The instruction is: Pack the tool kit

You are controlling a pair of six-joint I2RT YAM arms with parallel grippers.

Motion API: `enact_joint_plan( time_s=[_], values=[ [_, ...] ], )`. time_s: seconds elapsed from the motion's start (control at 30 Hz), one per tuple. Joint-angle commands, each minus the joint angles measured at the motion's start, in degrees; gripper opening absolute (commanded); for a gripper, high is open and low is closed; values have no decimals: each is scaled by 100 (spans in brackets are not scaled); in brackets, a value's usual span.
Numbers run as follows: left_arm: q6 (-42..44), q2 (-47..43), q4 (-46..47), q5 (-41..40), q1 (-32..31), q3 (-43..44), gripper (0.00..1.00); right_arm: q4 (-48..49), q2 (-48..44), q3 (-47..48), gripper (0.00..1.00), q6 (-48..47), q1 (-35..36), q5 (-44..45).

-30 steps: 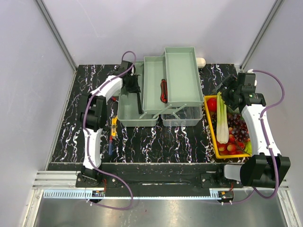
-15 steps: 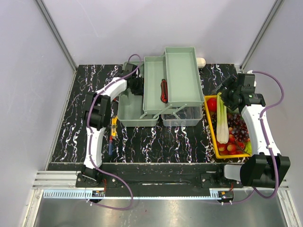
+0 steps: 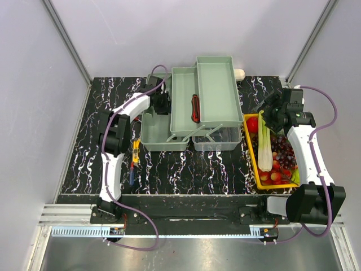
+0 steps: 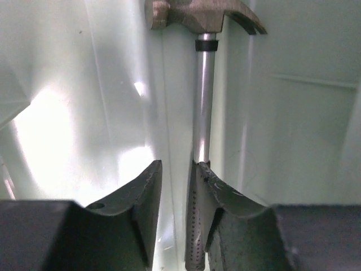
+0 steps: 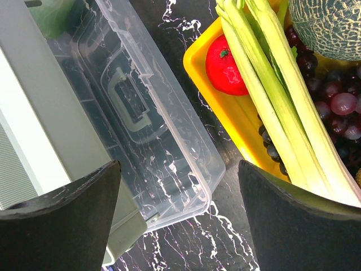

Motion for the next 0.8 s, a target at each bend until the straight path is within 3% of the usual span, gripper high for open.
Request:
enact_joint_plan(
  time_s=[0.0,0.1,0.4,0.6,0.77],
  values=[
    [112,-920,362,-175,53,-327,27,82,-129,16,89,30,-28,-129],
    [138,-1193,389,-359,79,-486,14,82,-121,-2,89,30,-28,-137],
    [227,-1940,196,-939,237,-696,1,81,-182,-72,88,39,-28,-137],
    [25,-3117,214,-2352,395,-1608,8,73,-165,-99,88,39,-28,-94],
    [-625,-3908,-23,-3251,825,-2663,25,82,-77,-125,87,109,-28,-76]
  ],
)
